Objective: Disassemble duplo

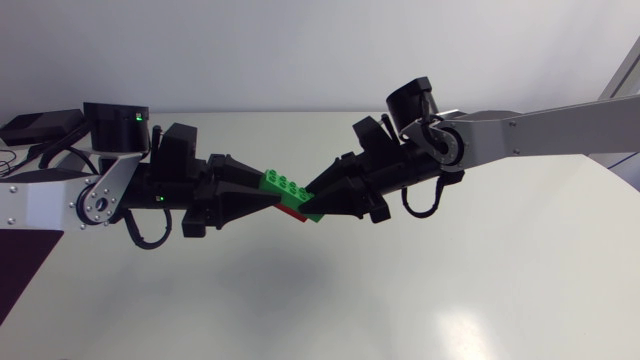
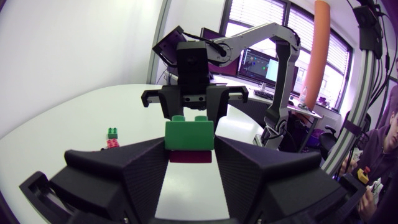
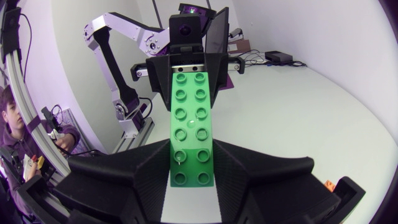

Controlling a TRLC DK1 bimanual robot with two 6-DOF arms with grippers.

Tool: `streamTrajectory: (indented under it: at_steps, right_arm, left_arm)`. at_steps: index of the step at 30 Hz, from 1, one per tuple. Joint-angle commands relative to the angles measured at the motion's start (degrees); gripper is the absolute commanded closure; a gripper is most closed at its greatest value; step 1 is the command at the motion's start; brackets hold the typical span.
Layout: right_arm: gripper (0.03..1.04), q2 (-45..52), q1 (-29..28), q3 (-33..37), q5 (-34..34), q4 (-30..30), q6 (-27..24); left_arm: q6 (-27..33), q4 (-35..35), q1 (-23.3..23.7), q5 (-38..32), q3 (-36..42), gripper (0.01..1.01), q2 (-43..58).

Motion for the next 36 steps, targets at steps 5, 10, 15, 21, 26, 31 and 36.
streamTrajectory:
  at_steps: [5,10,15,21,26,31,36]
  right_arm:
    - [0.85,-0.6,-2.75,2.01,0.15,-0.39,0.49]
    - [0.85,-0.78,-2.92,2.01,0.06,-0.39,0.49]
    - [0.85,-0.95,-3.27,2.1,0.06,-0.3,0.57]
    - [0.85,-0.95,-3.8,2.28,0.06,-0.22,0.66]
    - [0.85,-0.87,-4.15,2.45,0.06,-0.13,0.84]
    - [0.85,-0.87,-4.59,2.54,-0.03,0.05,1.19]
    - [0.85,-0.78,-5.21,2.54,-0.11,0.84,2.07]
  left_arm:
    - [0.54,-0.2,-0.16,1.56,-1.37,0.546,-0.36]
    - [0.54,-0.2,-0.16,1.56,-1.37,0.546,-0.36]
    - [0.54,-0.2,-0.25,1.56,-1.37,0.546,-0.27]
    - [0.54,-0.2,-0.25,1.56,-1.37,0.546,-0.27]
    - [0.54,-0.2,-0.25,1.56,-1.37,0.546,-0.27]
    - [0.54,-0.2,-0.25,1.56,-1.37,0.546,-0.27]
    - [0.54,-0.29,-0.34,1.56,-1.37,0.546,-0.27]
